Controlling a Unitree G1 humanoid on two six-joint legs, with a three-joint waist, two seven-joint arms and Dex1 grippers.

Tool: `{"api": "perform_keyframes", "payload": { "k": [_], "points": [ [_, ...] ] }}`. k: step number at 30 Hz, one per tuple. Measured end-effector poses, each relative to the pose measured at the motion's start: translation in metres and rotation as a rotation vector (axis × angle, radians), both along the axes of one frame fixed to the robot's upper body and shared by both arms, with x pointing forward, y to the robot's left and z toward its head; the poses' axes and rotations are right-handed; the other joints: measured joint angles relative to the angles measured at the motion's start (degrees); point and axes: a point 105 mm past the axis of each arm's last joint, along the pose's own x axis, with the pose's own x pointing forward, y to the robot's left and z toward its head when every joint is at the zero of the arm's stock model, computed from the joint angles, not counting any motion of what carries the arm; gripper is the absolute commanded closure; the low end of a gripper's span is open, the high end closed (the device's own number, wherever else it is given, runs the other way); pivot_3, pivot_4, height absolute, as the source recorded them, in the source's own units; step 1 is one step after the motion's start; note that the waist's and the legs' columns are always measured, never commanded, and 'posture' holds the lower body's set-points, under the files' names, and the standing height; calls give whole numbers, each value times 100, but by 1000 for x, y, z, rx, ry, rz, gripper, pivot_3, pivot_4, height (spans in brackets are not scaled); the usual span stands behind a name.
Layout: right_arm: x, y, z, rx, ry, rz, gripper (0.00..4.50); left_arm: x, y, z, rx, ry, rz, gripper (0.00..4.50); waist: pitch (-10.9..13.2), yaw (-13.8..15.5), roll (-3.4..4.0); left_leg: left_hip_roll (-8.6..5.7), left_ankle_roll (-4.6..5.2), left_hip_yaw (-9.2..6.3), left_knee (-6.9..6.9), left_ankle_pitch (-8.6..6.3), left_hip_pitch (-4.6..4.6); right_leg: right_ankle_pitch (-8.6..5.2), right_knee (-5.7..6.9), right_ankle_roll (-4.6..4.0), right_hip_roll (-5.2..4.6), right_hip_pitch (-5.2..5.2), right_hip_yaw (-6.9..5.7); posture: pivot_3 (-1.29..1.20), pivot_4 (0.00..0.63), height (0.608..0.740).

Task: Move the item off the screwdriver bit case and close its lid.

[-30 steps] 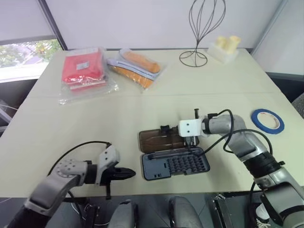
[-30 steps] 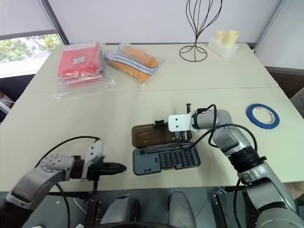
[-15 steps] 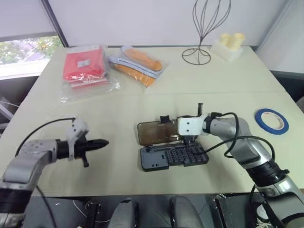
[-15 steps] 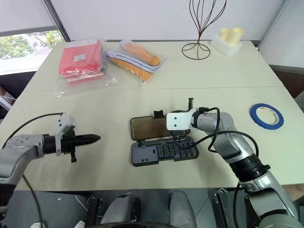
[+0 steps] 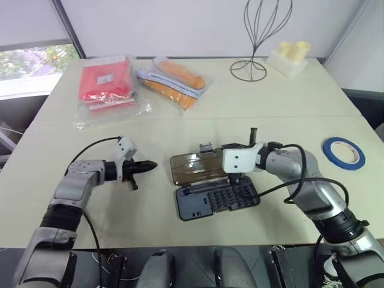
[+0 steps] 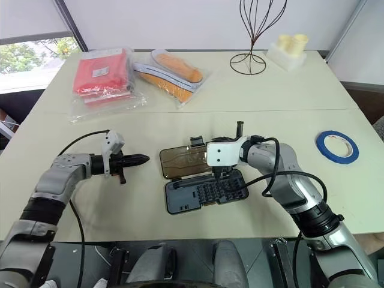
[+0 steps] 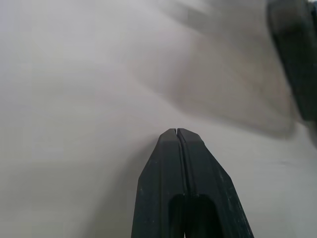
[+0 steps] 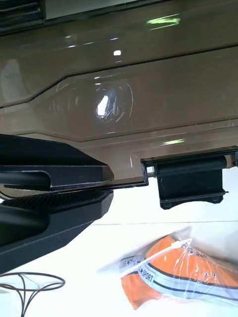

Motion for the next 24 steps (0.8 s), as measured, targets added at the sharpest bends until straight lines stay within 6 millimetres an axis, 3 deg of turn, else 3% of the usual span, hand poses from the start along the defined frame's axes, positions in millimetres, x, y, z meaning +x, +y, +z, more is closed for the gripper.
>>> {"api": "perform_keyframes", "payload": {
  "k": [8, 24],
  "points": [
    [-5, 0, 3, 8, -10, -9, 4343, 9, -28, -3, -26, -3, -112, 4500, -1, 139, 0, -7, 1, -3, 12, 0, -2, 0, -2, 0, -1, 11, -1, 0, 150, 740],
    [-6, -2, 4, 3, -20, -24, 4343, -1, -81, -5, -71, 23, -285, 4500, 0, 120, -1, -8, 2, -4, 15, -1, -4, -1, -1, 1, -2, 10, -2, 0, 150, 740]
  ]
}}
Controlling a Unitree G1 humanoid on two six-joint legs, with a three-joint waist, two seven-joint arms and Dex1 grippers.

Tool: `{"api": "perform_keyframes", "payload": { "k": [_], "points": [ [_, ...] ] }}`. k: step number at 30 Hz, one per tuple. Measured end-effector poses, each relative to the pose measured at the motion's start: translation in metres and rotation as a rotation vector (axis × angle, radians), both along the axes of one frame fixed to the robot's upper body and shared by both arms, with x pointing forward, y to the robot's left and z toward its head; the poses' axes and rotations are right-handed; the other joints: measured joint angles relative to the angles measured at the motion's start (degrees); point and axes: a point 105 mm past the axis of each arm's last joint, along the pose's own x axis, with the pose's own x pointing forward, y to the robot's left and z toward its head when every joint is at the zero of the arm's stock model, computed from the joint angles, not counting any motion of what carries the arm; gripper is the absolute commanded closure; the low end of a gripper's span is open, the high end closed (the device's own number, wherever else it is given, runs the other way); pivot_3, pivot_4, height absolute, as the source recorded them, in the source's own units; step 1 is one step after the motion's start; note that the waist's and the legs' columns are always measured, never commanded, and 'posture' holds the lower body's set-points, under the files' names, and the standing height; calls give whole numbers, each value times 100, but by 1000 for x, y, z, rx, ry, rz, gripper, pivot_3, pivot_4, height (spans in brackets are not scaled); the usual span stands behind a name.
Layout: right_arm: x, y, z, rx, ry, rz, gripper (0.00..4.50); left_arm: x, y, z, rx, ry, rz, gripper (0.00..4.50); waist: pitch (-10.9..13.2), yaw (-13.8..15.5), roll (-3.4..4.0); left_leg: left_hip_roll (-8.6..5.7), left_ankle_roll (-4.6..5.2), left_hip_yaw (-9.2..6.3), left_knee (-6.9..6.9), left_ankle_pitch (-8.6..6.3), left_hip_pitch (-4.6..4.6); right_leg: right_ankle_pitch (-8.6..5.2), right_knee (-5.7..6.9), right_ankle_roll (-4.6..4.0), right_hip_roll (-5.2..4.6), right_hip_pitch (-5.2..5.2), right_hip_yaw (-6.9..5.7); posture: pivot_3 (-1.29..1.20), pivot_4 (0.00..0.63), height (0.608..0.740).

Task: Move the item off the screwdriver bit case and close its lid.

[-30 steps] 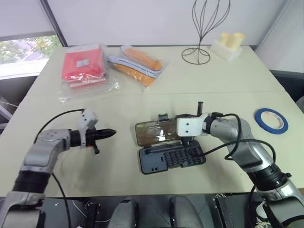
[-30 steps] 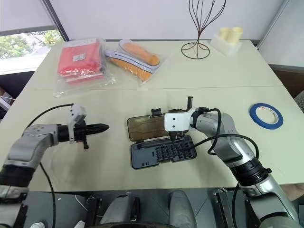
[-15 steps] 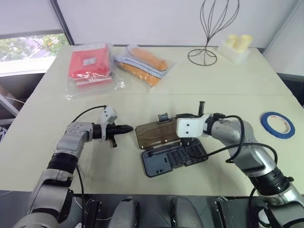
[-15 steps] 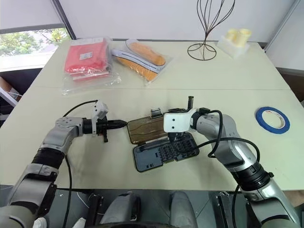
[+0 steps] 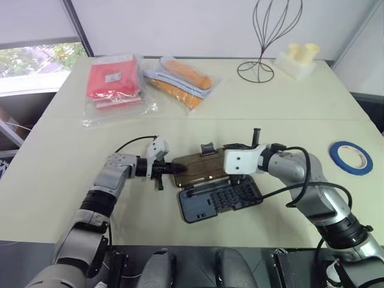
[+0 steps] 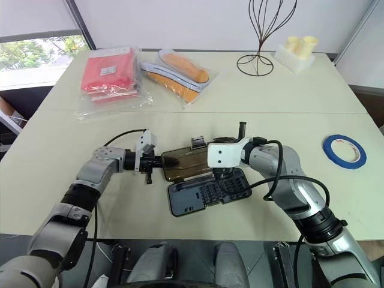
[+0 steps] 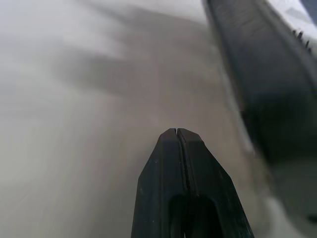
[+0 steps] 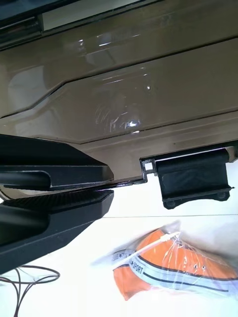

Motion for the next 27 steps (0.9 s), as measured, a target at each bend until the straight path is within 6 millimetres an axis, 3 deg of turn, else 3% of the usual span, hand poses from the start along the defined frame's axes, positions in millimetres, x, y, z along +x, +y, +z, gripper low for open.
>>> {"api": "perform_keyframes", "payload": {
  "k": [6, 7, 11, 14, 16, 21, 27],
  "points": [
    [0, 0, 0, 0, -1, -2, 4343, -1, -8, 0, -17, 13, -6, 4500, 0, -6, -1, 1, 0, 0, 0, 0, 0, 0, 0, 0, 0, -2, 0, 0, 150, 740],
    [0, 0, 0, -1, -1, -2, 4084, -1, -9, 0, -20, 17, -7, 4500, 1, -6, -1, 1, 0, 0, 0, 0, 0, 0, 0, 0, 0, -2, 0, 0, 150, 740],
    [1, -3, -1, -3, 4, -13, 2502, -1, -11, 1, -26, 21, 1, 4500, 0, -1, -1, 1, -1, 0, 1, 0, -1, 0, 0, 0, 0, -2, 0, 0, 150, 740],
    [2, -7, -1, -10, 18, -34, 827, 0, -14, 2, -36, 19, 5, 4500, 1, 3, -1, 0, -1, 0, 2, 0, -3, 0, 0, 0, 0, -2, 0, 0, 150, 740],
    [3, -12, 1, -31, 23, -44, 29, 0, -15, 2, -39, 18, 4, 4500, 1, 3, -1, 0, -1, 0, 4, 0, -8, 0, 0, 0, 0, -5, 0, 0, 150, 740],
    [4, -41, 17, -20, 90, -130, 29, 3, -18, 8, -48, 4, 2, 4500, 2, 3, -1, 0, 0, -2, 5, 0, -12, 0, -1, 0, 0, -7, -2, 0, 150, 740],
    [6, -68, 60, 81, 85, -236, 29, 6, -22, 20, -81, -15, -11, 4500, 2, -2, -1, 1, 0, -4, 5, 1, -14, 0, 0, 1, 0, -11, -3, 0, 150, 740]
  ]
}}
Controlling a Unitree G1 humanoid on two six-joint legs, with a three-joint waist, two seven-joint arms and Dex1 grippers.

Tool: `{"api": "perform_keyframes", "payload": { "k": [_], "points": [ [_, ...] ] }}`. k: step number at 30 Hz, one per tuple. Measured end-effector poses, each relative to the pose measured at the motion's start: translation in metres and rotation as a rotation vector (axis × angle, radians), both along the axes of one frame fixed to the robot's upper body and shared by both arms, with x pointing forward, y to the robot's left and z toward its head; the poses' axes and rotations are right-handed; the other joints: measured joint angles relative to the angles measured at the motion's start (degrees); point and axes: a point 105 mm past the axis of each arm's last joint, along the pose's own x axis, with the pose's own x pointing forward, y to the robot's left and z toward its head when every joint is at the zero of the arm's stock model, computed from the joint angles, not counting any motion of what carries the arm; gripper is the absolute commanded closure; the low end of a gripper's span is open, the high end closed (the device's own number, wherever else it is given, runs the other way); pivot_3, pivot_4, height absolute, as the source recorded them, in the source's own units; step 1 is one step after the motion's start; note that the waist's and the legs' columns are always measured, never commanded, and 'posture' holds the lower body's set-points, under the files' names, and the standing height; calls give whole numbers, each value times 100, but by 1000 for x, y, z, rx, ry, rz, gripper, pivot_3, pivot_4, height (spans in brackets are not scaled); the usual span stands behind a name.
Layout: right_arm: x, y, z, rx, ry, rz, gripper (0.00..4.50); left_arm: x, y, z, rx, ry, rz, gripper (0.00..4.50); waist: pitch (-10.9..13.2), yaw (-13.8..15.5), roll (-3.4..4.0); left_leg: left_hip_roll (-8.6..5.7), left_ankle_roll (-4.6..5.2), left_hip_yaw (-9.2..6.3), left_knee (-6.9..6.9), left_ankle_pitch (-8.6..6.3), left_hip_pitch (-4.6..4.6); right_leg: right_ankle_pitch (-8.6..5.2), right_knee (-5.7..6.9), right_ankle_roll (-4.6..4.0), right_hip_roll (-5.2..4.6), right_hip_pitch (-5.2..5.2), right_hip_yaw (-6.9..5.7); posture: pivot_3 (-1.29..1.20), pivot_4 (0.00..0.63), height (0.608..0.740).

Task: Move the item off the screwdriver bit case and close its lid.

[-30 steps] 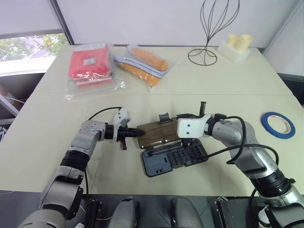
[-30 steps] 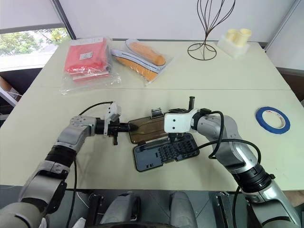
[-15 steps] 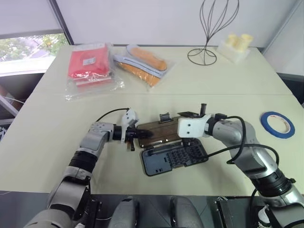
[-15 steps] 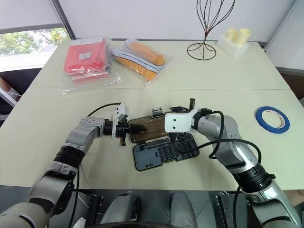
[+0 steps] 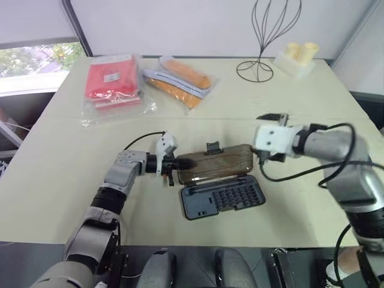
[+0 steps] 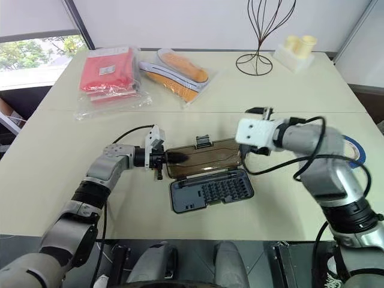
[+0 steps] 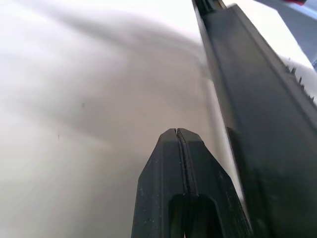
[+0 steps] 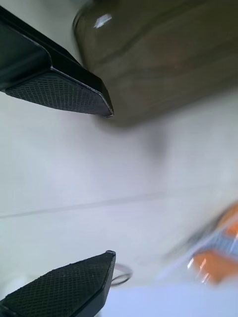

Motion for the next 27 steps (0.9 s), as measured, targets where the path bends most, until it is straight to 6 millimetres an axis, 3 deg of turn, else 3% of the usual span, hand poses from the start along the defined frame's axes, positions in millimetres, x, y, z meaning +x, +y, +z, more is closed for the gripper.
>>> {"api": "perform_keyframes", "payload": {
  "k": [11, 21, 27],
  "points": [
    [2, -40, 24, 27, -9, -155, 29, -19, -2, 23, 8, -19, -155, 4500, 0, -3, 0, 0, -1, 2, 0, 0, -8, 0, 0, 0, -1, -7, 0, 0, 150, 740],
    [5, -47, 27, 36, -35, -188, 29, -38, -9, 27, 44, -1, -286, 4500, 0, -4, 1, 0, -7, 2, 0, 4, -10, 0, 0, 0, -1, -9, 1, 0, 150, 740],
    [4, -47, 25, 46, -25, -185, 29, -50, -22, 18, 63, 35, -368, 4500, 0, -3, 1, 0, -6, 2, 2, 4, -13, 0, 0, 0, -1, -10, 1, 0, 150, 740]
  ]
}}
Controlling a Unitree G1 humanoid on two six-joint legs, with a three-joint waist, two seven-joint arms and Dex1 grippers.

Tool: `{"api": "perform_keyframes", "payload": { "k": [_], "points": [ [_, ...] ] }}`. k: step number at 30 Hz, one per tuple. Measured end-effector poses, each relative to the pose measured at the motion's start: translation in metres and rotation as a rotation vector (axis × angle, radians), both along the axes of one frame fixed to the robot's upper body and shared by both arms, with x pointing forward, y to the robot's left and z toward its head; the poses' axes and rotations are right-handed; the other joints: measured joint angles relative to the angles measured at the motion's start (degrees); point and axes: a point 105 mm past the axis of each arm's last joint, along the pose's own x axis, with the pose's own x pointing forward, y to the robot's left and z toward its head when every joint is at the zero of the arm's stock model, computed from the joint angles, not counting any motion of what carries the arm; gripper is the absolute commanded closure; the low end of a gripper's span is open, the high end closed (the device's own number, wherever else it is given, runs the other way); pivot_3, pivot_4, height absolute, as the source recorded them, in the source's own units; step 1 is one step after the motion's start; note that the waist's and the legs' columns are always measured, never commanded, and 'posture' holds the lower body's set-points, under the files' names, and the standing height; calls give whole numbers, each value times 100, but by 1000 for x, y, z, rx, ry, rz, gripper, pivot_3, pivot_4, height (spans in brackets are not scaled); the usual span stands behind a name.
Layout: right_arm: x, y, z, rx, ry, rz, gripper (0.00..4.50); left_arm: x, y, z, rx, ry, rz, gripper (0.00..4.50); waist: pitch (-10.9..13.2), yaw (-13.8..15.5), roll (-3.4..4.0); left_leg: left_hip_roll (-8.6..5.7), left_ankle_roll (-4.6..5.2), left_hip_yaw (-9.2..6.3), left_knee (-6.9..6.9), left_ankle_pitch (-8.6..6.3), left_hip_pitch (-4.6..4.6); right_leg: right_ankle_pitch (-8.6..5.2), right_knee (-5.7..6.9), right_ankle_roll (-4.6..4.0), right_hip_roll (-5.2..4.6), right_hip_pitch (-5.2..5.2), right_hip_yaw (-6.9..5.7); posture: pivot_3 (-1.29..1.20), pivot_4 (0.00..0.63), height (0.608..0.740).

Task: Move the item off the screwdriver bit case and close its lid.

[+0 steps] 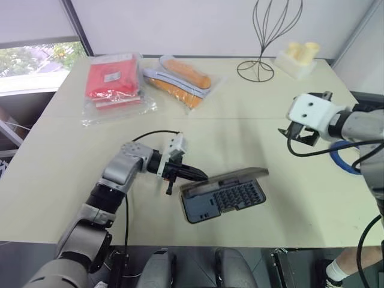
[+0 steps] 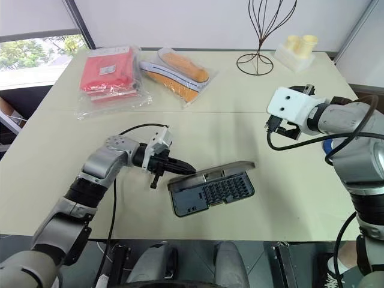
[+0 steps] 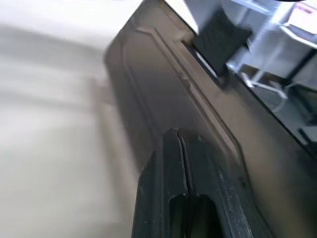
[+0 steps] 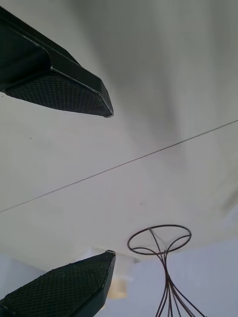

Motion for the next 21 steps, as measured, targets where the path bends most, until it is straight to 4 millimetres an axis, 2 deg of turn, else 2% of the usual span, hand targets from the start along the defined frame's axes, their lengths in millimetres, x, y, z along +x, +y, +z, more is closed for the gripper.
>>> {"api": "perform_keyframes", "payload": {
  "k": [10, 17, 21],
  "points": [
    [-6, 0, -3, 19, 10, -13, 29, -3, -7, -13, 21, 29, -22, 4500, 0, 3, 0, 0, 3, -1, 1, -1, -4, 0, 1, 0, 0, -3, 0, 0, 150, 740],
    [-27, 8, -33, 92, 144, 10, 29, -10, -6, -24, 47, -17, -73, 4500, -4, 10, 1, 0, 6, -4, 3, -3, -2, 0, 1, 0, 0, 1, 0, 0, 150, 740],
    [-41, 21, -48, 209, 230, 57, 29, -8, 1, -28, 70, -84, -90, 4500, -10, -13, 7, 4, 12, -1, -5, -7, 59, -1, -3, -1, 1, 55, 0, 0, 150, 740]
  ]
}}
